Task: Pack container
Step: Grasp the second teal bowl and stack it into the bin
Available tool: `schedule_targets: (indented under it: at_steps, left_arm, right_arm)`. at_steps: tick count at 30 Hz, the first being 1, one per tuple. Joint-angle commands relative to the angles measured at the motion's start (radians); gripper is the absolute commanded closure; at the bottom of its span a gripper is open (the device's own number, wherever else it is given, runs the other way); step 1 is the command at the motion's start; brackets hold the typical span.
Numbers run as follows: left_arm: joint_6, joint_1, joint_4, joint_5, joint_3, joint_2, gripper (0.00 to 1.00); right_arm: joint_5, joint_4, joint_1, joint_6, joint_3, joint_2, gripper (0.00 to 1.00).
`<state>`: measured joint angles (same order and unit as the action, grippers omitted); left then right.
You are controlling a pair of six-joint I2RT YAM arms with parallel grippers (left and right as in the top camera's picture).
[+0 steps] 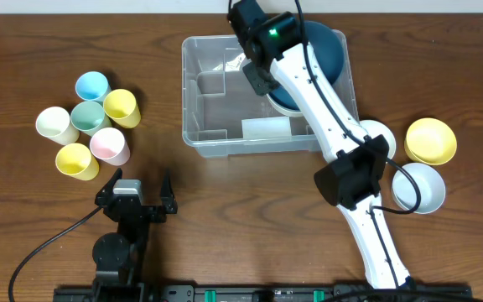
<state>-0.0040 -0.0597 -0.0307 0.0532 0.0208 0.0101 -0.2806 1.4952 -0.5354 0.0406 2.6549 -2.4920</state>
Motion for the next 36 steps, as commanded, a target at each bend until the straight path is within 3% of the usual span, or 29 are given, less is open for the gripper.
schedule_targets:
  at_steps: [1, 18, 27, 28, 30, 31, 36]
  left_arm:
    - [-0.012, 0.004, -0.035, 0.0, -0.017, -0.006, 0.02]
    - [-0.012, 0.004, -0.035, 0.0, -0.017, -0.006, 0.02]
    - [-0.012, 0.004, -0.035, 0.0, -0.017, -0.006, 0.02]
    - [-0.012, 0.004, -0.035, 0.0, -0.017, -0.006, 0.02]
    - [-0.012, 0.004, -0.035, 0.0, -0.017, -0.006, 0.02]
    - [-0.012, 0.004, -0.035, 0.0, -0.017, -0.006, 0.02]
    - [-0.012, 0.004, -0.035, 0.0, -0.017, -0.006, 0.02]
  right_arm:
    - [-0.004, -0.01, 0.025, 0.002, 0.006, -0.011, 0.99]
    - [0.106, -0.014, 0.018, -0.019, -0.001, -0.013, 0.99]
    - [0.128, -0.038, 0.015, -0.016, -0.096, -0.013, 0.98]
    - [0.128, -0.042, 0.013, -0.016, -0.106, -0.013, 0.89]
    - [0.128, -0.047, 0.011, -0.022, -0.113, -0.013, 0.57]
    - [0.128, -0.048, 0.011, -0.029, -0.113, -0.013, 0.49]
    - [0.127, -0.035, 0.011, -0.043, -0.063, 0.013, 0.41]
